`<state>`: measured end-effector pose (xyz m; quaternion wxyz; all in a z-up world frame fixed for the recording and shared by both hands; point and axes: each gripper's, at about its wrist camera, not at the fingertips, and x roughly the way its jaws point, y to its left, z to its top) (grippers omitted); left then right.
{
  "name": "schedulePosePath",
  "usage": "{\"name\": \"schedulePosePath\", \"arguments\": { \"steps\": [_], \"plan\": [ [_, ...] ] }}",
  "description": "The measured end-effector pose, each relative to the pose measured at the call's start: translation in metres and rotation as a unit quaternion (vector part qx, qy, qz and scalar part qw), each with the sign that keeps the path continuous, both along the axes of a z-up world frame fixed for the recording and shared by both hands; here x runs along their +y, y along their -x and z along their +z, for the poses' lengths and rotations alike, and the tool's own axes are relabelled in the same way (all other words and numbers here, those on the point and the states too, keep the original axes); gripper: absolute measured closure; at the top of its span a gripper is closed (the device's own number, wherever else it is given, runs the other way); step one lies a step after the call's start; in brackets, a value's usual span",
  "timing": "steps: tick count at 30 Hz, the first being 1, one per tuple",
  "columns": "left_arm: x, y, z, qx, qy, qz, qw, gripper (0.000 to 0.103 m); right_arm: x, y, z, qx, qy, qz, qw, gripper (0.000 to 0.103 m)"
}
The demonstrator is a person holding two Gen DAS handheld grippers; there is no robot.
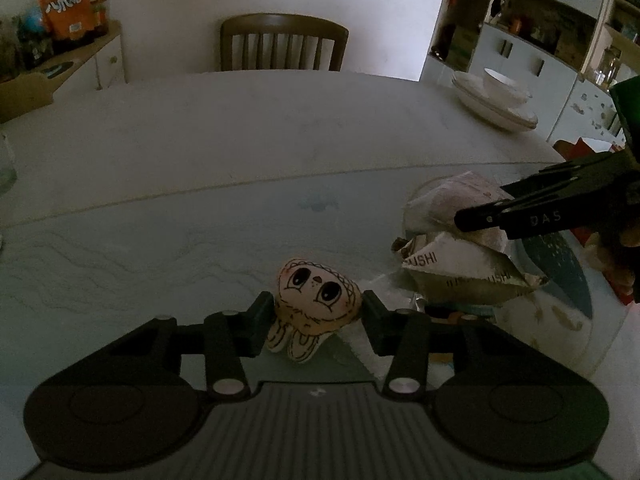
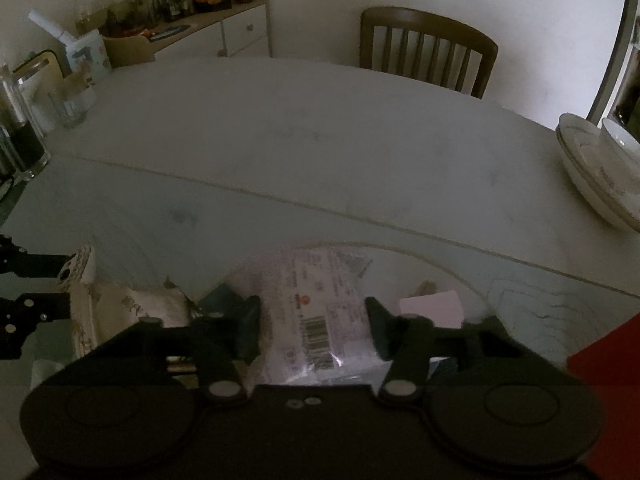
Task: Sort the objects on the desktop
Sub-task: 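Grasp the clear packet bag with the right gripper while the left grasps the cartoon-face packet, then carry the packet bag and cartoon-face packet over the red box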
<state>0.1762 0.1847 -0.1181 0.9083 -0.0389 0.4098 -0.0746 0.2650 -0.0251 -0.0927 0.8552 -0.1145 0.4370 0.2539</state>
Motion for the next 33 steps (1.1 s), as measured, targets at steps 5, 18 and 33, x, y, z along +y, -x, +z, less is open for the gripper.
{"name": "schedulePosePath", "arguments": {
  "steps": [5, 18, 33],
  "plan": [
    [0.0, 0.002, 0.003, -0.005, -0.001, 0.005, 1.0, 0.059, -0.002, 0.003, 0.002, -0.008, 0.008, -0.003, 1.0, 0.053],
    [-0.003, 0.01, 0.029, -0.027, 0.005, 0.018, 0.9995, 0.059, -0.036, 0.011, 0.028, -0.014, -0.023, -0.047, 0.999, 0.053],
    [-0.021, 0.033, 0.058, -0.046, 0.003, 0.028, 0.9985, 0.059, -0.076, 0.053, 0.062, -0.018, -0.064, -0.061, 0.996, 0.053]
  ]
}}
